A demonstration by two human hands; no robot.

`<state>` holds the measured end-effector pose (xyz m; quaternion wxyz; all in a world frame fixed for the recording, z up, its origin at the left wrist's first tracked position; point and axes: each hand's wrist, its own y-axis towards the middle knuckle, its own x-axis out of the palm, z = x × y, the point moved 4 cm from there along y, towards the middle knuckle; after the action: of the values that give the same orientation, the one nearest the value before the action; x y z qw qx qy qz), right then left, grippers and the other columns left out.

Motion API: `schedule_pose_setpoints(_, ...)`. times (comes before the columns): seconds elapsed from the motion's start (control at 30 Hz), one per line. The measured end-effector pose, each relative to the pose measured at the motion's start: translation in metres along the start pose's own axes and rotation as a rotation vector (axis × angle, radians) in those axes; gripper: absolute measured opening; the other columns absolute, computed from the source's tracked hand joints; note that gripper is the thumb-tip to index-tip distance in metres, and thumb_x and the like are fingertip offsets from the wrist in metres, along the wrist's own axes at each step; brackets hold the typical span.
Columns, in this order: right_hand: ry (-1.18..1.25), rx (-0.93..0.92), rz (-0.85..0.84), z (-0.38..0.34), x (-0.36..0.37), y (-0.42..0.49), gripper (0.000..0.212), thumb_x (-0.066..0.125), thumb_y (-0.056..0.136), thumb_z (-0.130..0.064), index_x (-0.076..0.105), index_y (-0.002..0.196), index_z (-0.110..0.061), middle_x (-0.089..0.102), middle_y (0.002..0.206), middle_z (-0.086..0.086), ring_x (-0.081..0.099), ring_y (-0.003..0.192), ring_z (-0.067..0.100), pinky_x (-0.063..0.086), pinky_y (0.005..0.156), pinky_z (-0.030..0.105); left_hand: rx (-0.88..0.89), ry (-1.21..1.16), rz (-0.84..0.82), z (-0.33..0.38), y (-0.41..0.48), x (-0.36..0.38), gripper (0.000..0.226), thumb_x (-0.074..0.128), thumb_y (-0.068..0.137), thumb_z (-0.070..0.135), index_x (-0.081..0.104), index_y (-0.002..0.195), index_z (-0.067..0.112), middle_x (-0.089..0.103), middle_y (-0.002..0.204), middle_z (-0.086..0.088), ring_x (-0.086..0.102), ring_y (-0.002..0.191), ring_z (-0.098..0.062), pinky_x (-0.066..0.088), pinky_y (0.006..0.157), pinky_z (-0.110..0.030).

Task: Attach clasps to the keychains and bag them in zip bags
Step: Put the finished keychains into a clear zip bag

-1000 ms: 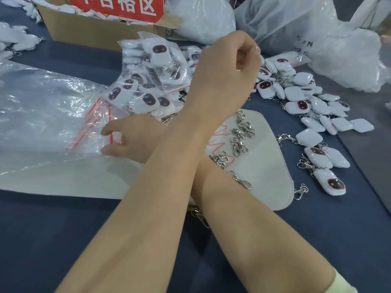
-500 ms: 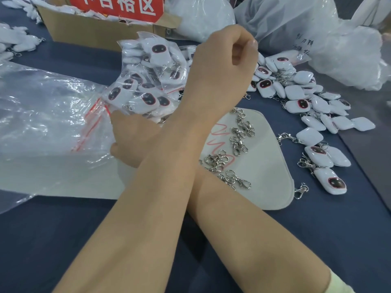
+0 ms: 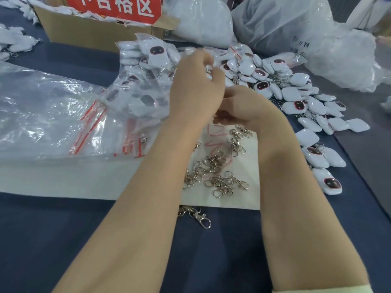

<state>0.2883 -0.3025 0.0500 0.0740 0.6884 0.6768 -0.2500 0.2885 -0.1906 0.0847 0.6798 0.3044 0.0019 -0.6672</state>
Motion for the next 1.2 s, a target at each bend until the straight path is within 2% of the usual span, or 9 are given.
schedule_pose_setpoints(0.13, 0.064, 0.115, -0.038, 0.026, -0.013, -0.007, 0.008, 0.060, 0.087, 0.002, 0.066, 0.087, -0.004, 0.067, 0.065, 0.008, 0.067, 0.071, 0.022, 0.058, 0.077, 0.029, -0.114, 0.232, -0.302, -0.028, -0.009, 0.030, 0.020, 0.046, 0.096, 0.023, 0.058, 0.109, 0.013, 0.061, 0.110, -0.003, 0.055, 0.099, -0.019, 0.042, 0.082, -0.029)
schedule_pose_setpoints(0.23, 0.021, 0.179, -0.002, 0.028, -0.009, -0.003, 0.006, 0.060, 0.089, -0.005, 0.065, 0.086, -0.006, 0.063, 0.073, 0.010, 0.057, 0.063, 0.015, 0.057, 0.081, 0.030, -0.136, 0.270, -0.386, -0.042, -0.015, 0.039, 0.022, 0.043, 0.097, 0.015, 0.060, 0.110, 0.011, 0.064, 0.111, -0.007, 0.057, 0.103, -0.022, 0.044, 0.090, -0.033)
schedule_pose_setpoints(0.4, 0.036, 0.176, 0.116, 0.031, -0.012, 0.004, 0.016, 0.060, 0.091, -0.007, 0.062, 0.076, -0.007, 0.055, 0.053, 0.000, 0.046, 0.036, 0.004, 0.047, 0.052, 0.019, -0.154, 0.200, -0.350, -0.048, -0.014, 0.040, 0.022, 0.044, 0.097, 0.018, 0.060, 0.111, 0.011, 0.064, 0.111, -0.007, 0.058, 0.104, -0.023, 0.044, 0.092, -0.035)
schedule_pose_setpoints(0.5, 0.050, 0.145, 0.048, 0.030, -0.007, 0.000, 0.009, 0.061, 0.089, -0.005, 0.066, 0.084, -0.010, 0.058, 0.057, 0.000, 0.053, 0.045, 0.005, 0.050, 0.052, 0.016, -0.169, 0.182, -0.291, -0.051, -0.014, 0.040, 0.024, 0.042, 0.099, 0.027, 0.059, 0.103, 0.011, 0.062, 0.097, -0.004, 0.057, 0.094, -0.021, 0.041, 0.078, -0.029)
schedule_pose_setpoints(0.7, 0.081, 0.081, -0.116, 0.024, -0.001, -0.006, 0.022, 0.052, 0.090, 0.004, 0.066, 0.087, -0.013, 0.070, 0.069, 0.001, 0.068, 0.062, 0.008, 0.052, 0.055, 0.012, -0.196, 0.153, -0.241, -0.055, -0.013, 0.039, 0.022, 0.052, 0.094, 0.033, 0.063, 0.098, 0.014, 0.065, 0.096, -0.002, 0.061, 0.096, -0.022, 0.043, 0.079, -0.028)
schedule_pose_setpoints(0.8, 0.096, 0.104, -0.083, 0.025, -0.003, -0.007, 0.023, 0.051, 0.089, 0.006, 0.066, 0.087, -0.011, 0.071, 0.072, 0.004, 0.070, 0.069, 0.014, 0.055, 0.059, 0.014, -0.197, 0.116, -0.222, -0.057, -0.014, 0.037, 0.010, 0.059, 0.090, 0.026, 0.062, 0.088, 0.017, 0.060, 0.085, 0.001, 0.060, 0.090, -0.021, 0.043, 0.075, -0.027)
schedule_pose_setpoints(0.97, 0.197, 0.155, 0.032, 0.028, -0.006, -0.003, 0.007, 0.058, 0.092, -0.005, 0.065, 0.091, -0.007, 0.069, 0.083, 0.011, 0.068, 0.068, 0.016, 0.055, 0.056, 0.018, -0.235, 0.102, -0.226, -0.062, -0.013, 0.036, 0.009, 0.057, 0.090, 0.016, 0.064, 0.094, 0.015, 0.063, 0.090, 0.000, 0.058, 0.085, -0.016, 0.042, 0.073, -0.023)
schedule_pose_setpoints(1.1, 0.205, 0.147, 0.084, 0.027, -0.008, -0.002, 0.016, 0.066, 0.090, -0.017, 0.066, 0.098, -0.002, 0.069, 0.079, 0.009, 0.068, 0.065, 0.013, 0.057, 0.058, 0.019, -0.214, 0.096, -0.243, -0.056, -0.013, 0.034, 0.017, 0.054, 0.091, 0.014, 0.066, 0.079, 0.014, 0.060, 0.073, -0.001, 0.052, 0.069, -0.015, 0.032, 0.052, -0.018)
schedule_pose_setpoints(1.2, 0.209, 0.149, 0.106, 0.026, -0.009, -0.002, 0.020, 0.070, 0.088, -0.016, 0.066, 0.099, 0.001, 0.069, 0.082, 0.011, 0.068, 0.068, 0.015, 0.059, 0.062, 0.020, -0.209, 0.119, -0.281, -0.054, -0.012, 0.033, 0.024, 0.051, 0.090, 0.009, 0.073, 0.084, 0.002, 0.065, 0.078, -0.012, 0.050, 0.067, -0.018, 0.033, 0.043, -0.013)
